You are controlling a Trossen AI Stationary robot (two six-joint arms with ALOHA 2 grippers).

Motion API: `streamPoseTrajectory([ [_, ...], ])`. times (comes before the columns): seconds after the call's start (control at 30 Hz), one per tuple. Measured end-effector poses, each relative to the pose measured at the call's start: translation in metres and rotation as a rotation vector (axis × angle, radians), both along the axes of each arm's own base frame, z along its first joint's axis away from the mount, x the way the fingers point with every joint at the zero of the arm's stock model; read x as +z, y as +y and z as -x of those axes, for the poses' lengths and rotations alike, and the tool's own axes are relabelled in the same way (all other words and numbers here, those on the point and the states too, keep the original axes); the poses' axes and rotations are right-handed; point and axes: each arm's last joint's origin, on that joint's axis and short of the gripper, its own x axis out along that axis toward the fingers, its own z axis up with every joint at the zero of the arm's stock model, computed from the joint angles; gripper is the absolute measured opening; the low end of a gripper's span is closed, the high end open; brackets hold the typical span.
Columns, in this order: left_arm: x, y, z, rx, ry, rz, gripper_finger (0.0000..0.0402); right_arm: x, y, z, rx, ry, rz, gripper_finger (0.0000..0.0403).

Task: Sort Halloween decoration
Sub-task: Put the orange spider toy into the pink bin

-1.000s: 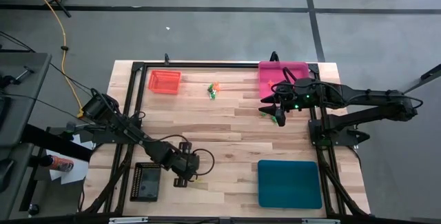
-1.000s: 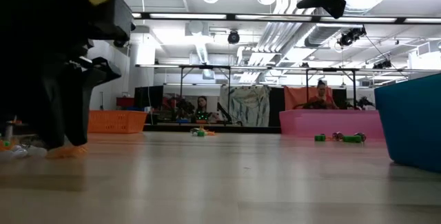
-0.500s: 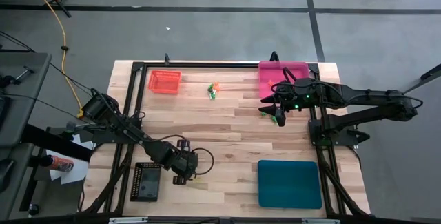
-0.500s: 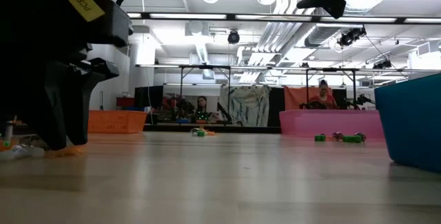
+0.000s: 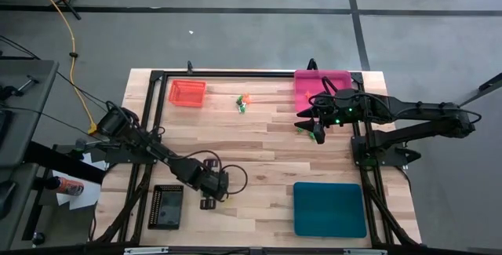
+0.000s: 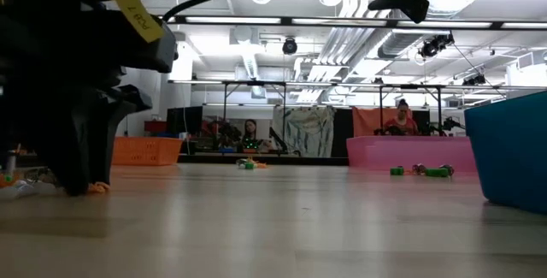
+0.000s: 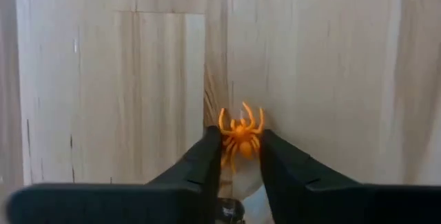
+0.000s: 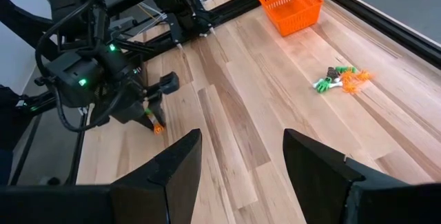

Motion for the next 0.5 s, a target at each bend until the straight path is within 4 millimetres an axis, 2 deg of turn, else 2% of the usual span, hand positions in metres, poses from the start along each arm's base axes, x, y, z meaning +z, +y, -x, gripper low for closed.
streamPoseTrajectory([
  [0.07, 0.0, 0.004, -0.002, 0.039, 0.013, 0.022, 0.0034, 0.0, 0.0, 0.0, 0.0, 0.0, 0.0, 0.0197],
  [0.13, 0.002, 0.01, -0.003, 0.094, 0.036, 0.072, 0.0011, 0.0, 0.0, 0.0, 0.0, 0.0, 0.001, 0.0197],
  [0.33, 0.022, 0.031, -0.003, 0.143, 0.01, 0.104, 0.0002, 0.0, 0.0, 0.0, 0.001, 0.0, 0.001, 0.0197],
  [0.5, 0.06, 0.051, -0.003, 0.105, -0.136, 0.107, 0.0, 0.0, 0.0, 0.0, 0.0, 0.0, 0.001, 0.0197],
])
